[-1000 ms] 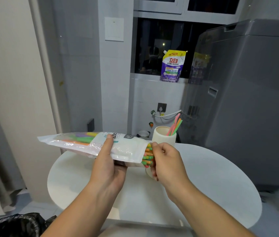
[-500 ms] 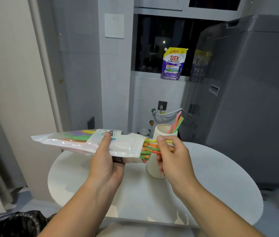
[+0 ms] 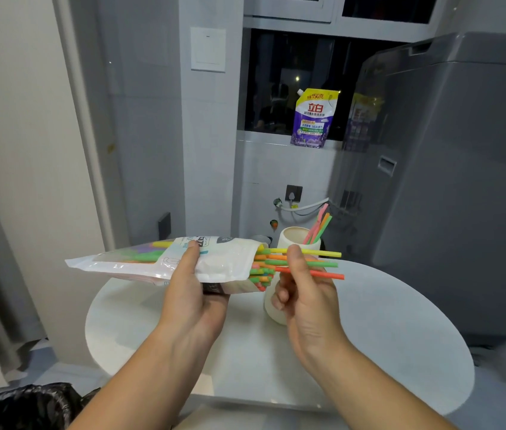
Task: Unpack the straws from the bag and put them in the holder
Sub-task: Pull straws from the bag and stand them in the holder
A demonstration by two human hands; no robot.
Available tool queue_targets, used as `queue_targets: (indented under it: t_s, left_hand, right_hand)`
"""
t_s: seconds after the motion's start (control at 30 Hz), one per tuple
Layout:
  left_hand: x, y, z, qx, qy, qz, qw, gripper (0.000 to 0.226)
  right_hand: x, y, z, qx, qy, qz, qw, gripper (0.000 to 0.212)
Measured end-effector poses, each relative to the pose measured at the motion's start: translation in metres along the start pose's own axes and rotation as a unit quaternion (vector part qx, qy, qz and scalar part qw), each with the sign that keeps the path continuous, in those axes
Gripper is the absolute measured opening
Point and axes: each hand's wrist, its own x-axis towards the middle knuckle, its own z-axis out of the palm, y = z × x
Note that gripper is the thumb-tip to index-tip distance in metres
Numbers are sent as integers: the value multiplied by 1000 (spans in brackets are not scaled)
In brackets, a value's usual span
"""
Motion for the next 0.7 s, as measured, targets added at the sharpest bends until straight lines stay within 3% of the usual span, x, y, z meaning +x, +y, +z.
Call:
queue_targets:
  t_s: [0.1, 0.2, 0.47, 0.7]
  left_hand:
    - [-7, -4, 3, 7, -12, -13, 1000, 12]
    - [-10, -10, 3, 19, -11, -26, 999, 14]
    - [-3, -10, -1, -8, 4, -35, 999, 12]
    - [7, 0, -9, -21, 21, -23, 999, 30]
  right_hand:
    - [1, 4, 5, -50, 30, -21, 998, 34]
    - [10, 1, 9, -49, 20, 10, 999, 34]
    - [16, -25, 18, 100, -10, 27, 995, 41]
    - [25, -60, 7, 125, -56, 54, 989, 45]
